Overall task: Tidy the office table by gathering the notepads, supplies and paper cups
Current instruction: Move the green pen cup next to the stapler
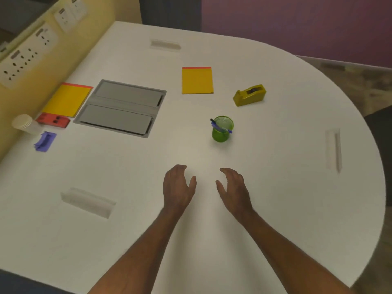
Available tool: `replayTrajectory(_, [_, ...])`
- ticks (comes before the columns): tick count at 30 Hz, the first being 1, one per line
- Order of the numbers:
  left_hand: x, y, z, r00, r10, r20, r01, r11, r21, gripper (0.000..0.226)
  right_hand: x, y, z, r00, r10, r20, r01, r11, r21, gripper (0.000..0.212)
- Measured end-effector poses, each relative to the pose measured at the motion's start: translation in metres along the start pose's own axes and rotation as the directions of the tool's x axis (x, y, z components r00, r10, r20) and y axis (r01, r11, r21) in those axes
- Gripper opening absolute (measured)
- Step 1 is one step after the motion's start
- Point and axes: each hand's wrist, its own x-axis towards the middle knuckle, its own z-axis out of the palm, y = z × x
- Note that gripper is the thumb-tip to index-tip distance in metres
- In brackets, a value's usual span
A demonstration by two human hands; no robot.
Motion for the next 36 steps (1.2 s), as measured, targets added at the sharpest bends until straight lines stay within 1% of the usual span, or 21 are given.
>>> replayTrajectory(4, [0.006,0.043,0.024,0.991,-0.082,0.102,0.097,0.983,-0.153,0.055,0.021,0.036,-0.028,0.996,0.085,-0.032,-0.083,0.994,0.070,0.047])
replayTrajectory(9, [0.046,0.070,0.048,0.980,-0.124,0.155,0.159,0.958,-0.238,0.064,0.076,0.063,-0.044,0.985,0.172,-0.007,-0.168,0.967,0.192,0.060])
replayTrajectory(12, [0.080,0.075,0.059,0.974,-0.153,0.170,0.197,0.939,-0.282,0.066,0.112,0.074,-0.044,0.983,0.181,0.018,-0.180,0.955,0.234,0.067])
replayTrajectory(20, [0.167,0.069,0.090,0.962,-0.157,0.225,0.219,0.933,-0.286,0.075,0.188,0.086,-0.015,0.981,0.179,0.070,-0.191,0.948,0.256,0.084])
replayTrajectory(25, [0.206,0.062,0.102,0.949,-0.133,0.285,0.240,0.892,-0.384,0.076,0.219,0.093,0.007,0.982,0.138,0.131,-0.170,0.945,0.280,0.092])
replayTrajectory(27, [0.214,0.060,0.104,0.949,-0.099,0.301,0.236,0.856,-0.461,0.074,0.230,0.094,0.012,0.984,0.101,0.147,-0.142,0.942,0.305,0.094])
replayTrajectory(30, [0.220,0.061,0.106,0.946,-0.051,0.319,0.224,0.815,-0.534,0.063,0.241,0.095,0.016,0.989,0.023,0.146,-0.074,0.931,0.358,0.090])
replayTrajectory(33, [0.221,0.061,0.110,0.945,-0.019,0.326,0.221,0.773,-0.595,0.049,0.246,0.095,0.016,0.989,0.004,0.147,-0.062,0.917,0.394,0.082])
replayTrajectory(36, [0.219,0.062,0.110,0.948,-0.026,0.317,0.229,0.748,-0.623,0.046,0.247,0.091,0.014,0.989,0.003,0.148,-0.064,0.908,0.414,0.076])
